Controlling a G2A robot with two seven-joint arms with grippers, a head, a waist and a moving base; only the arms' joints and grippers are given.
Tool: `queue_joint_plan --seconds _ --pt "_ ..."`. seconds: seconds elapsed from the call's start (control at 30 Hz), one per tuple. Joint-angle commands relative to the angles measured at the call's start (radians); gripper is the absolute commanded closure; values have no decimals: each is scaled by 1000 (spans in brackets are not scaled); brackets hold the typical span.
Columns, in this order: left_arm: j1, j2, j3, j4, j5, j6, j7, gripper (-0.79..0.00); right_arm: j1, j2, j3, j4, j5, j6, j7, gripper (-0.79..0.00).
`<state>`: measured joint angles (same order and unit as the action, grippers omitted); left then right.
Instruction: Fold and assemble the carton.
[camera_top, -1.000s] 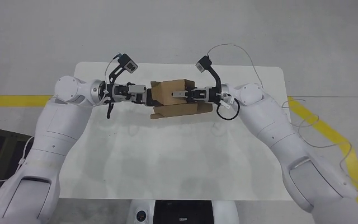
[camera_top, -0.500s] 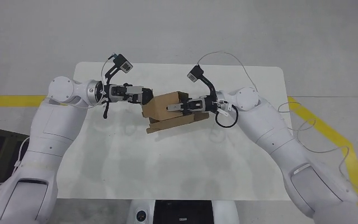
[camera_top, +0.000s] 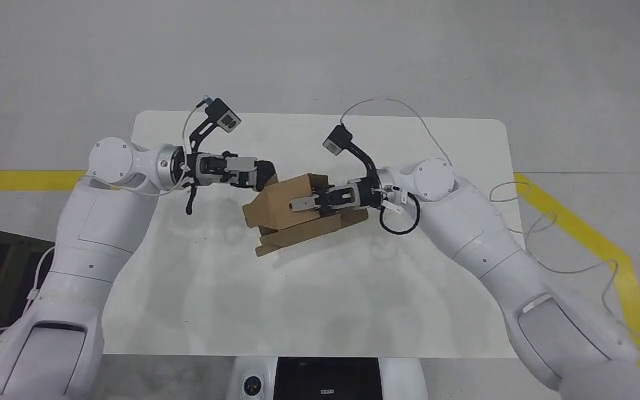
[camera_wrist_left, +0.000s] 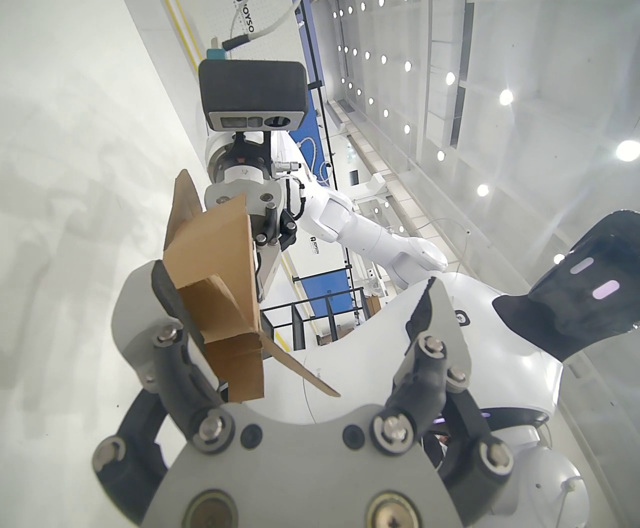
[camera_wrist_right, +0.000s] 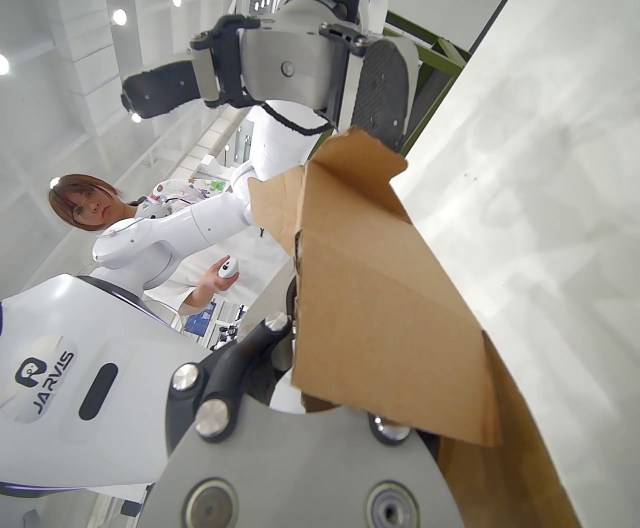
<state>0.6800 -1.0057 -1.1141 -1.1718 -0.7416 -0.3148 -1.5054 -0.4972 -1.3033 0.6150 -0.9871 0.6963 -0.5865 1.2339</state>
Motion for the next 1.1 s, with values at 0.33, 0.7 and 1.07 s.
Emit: queue_joint_plan --seconds 0.33,0.7,1.07 --pt "-8 1 -8 12 39 -13 13 -785 14 9 33 77 -9 -39 -39 0" --pt "-13 -9 19 -5 27 -15 16 -785 32 -2 56 160 -49 -128 -128 0" --pt "-26 -19 46 13 34 -18 18 -785 50 -30 77 227 -45 -163 -166 0"
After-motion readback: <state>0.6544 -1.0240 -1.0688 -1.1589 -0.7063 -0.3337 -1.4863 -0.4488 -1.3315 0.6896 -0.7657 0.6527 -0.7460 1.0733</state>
